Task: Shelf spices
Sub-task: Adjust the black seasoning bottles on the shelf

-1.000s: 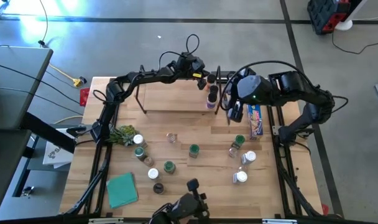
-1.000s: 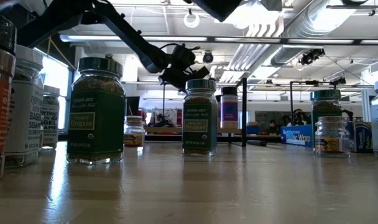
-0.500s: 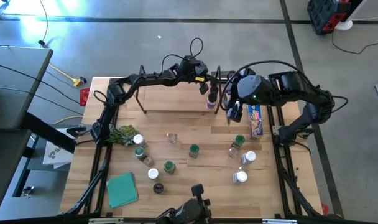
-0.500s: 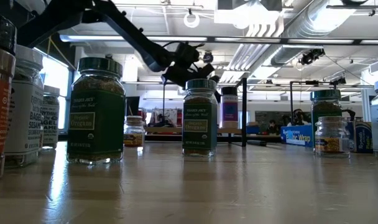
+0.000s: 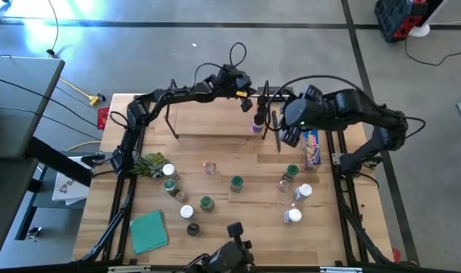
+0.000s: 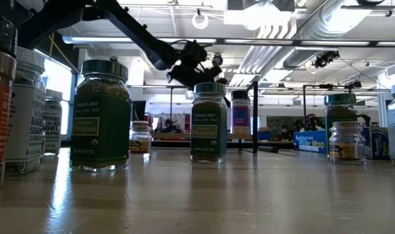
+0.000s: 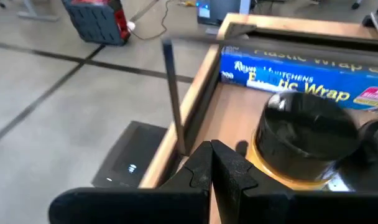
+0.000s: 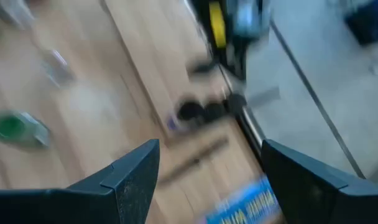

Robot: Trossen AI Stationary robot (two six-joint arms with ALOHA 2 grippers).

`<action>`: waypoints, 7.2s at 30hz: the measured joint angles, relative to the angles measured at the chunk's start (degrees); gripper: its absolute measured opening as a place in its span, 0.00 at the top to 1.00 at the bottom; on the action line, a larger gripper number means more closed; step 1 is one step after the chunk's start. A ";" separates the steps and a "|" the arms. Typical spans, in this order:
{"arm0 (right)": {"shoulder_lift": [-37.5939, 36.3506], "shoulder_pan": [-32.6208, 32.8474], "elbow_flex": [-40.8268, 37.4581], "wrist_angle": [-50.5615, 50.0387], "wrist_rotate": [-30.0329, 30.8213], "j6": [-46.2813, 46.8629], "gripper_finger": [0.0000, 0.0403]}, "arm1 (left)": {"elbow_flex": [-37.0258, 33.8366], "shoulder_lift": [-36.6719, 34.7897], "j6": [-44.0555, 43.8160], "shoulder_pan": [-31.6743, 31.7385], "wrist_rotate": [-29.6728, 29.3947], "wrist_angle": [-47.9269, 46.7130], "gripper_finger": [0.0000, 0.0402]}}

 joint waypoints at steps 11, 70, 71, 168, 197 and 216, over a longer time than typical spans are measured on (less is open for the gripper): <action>-29.84 -17.62 -55.41 38.41 -8.58 0.47 0.32 | -0.02 -9.90 7.54 0.41 3.70 -15.07 1.00; -6.88 -46.53 -76.74 101.42 -50.12 0.97 0.80 | -28.26 -13.16 -9.09 -9.68 9.34 14.90 1.00; -6.88 -46.53 -76.74 101.51 -50.13 1.02 0.80 | -28.24 -13.16 -9.11 -9.79 9.34 15.14 1.00; -9.96 -38.81 -76.81 95.63 -29.26 2.38 0.80 | -26.12 -9.80 -10.60 -6.88 1.33 18.74 1.00; -5.99 -42.44 -76.77 107.34 -31.94 0.29 0.80 | -26.12 -9.80 -8.78 -5.37 -2.49 20.61 1.00; -6.18 -42.61 -76.73 104.67 -30.88 4.10 0.80 | -26.12 -9.80 -8.63 -5.37 -2.82 19.14 1.00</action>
